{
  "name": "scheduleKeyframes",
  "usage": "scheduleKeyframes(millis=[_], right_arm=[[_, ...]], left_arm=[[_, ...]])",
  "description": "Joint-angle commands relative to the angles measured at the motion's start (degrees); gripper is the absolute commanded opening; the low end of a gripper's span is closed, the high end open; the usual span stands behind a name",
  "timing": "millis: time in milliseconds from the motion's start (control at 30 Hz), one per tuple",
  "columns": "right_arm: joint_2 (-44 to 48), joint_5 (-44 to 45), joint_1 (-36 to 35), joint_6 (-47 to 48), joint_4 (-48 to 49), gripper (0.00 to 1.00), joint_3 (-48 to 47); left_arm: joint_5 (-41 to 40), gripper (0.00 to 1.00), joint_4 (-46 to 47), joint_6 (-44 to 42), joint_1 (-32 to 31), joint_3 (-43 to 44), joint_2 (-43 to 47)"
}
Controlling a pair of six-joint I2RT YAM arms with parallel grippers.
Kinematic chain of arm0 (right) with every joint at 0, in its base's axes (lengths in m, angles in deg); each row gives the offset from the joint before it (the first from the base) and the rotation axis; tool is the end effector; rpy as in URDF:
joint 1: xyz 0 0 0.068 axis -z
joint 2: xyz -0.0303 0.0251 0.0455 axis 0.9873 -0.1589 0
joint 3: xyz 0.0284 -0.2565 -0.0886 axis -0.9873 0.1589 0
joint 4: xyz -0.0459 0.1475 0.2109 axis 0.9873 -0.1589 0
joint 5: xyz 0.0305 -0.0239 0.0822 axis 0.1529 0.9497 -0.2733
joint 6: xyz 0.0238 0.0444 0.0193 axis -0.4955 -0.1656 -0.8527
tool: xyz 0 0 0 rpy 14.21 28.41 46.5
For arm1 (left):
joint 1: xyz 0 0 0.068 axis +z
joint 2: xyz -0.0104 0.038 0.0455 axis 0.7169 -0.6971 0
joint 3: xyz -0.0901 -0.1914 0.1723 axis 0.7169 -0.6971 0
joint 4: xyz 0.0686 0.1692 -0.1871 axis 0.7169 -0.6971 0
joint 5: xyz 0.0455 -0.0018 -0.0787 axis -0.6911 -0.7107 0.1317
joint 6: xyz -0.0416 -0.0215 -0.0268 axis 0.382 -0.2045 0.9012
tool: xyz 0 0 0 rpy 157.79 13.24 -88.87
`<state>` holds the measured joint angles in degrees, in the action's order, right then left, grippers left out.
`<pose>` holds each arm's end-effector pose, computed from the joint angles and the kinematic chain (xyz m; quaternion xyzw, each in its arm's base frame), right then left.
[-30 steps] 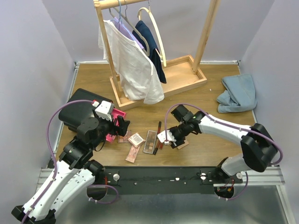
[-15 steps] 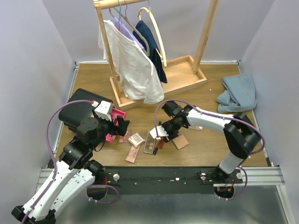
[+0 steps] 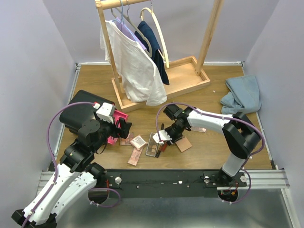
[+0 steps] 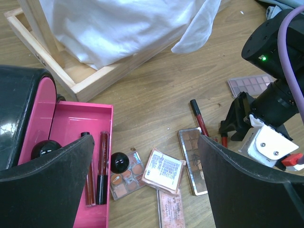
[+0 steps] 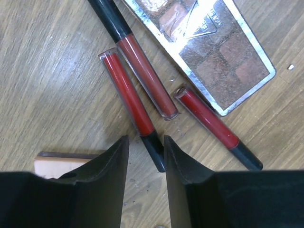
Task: Organize the makeup
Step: Pick up the makeup from the center of the board.
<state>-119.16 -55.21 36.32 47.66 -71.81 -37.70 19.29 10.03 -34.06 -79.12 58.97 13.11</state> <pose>0.2114 0.2311 0.1648 -0.8725 0.4168 0.1960 0.1630 0.1035 -0.0641 0.3101 0.0951 0.7897 -0.2165 0.5661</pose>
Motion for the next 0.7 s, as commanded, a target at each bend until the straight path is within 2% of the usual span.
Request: scheduleKeyframes(millis=[0, 333, 467, 667], right_arm=[[-0.4, 0.9, -0.2, 1.3, -2.6, 0.41, -0.2], [0.1, 2.1, -0.2, 2.6, -1.5, 0.31, 3.5], [0.8, 2.2, -0.2, 3.0, -0.6, 0.17, 4.7], [3.5, 1.8, -0.2, 3.5, -0.3, 0.14, 6.2]], left_arm=[[-0.5, 0.99, 0.0, 0.1, 0.4, 0.0, 0.8], [0.0, 0.99, 0.1, 0.2, 0.4, -0.2, 0.6], [0.2, 0.99, 0.1, 0.3, 0.3, -0.1, 0.5], [0.9, 0.99, 0.3, 0.4, 0.4, -0.4, 0.4]])
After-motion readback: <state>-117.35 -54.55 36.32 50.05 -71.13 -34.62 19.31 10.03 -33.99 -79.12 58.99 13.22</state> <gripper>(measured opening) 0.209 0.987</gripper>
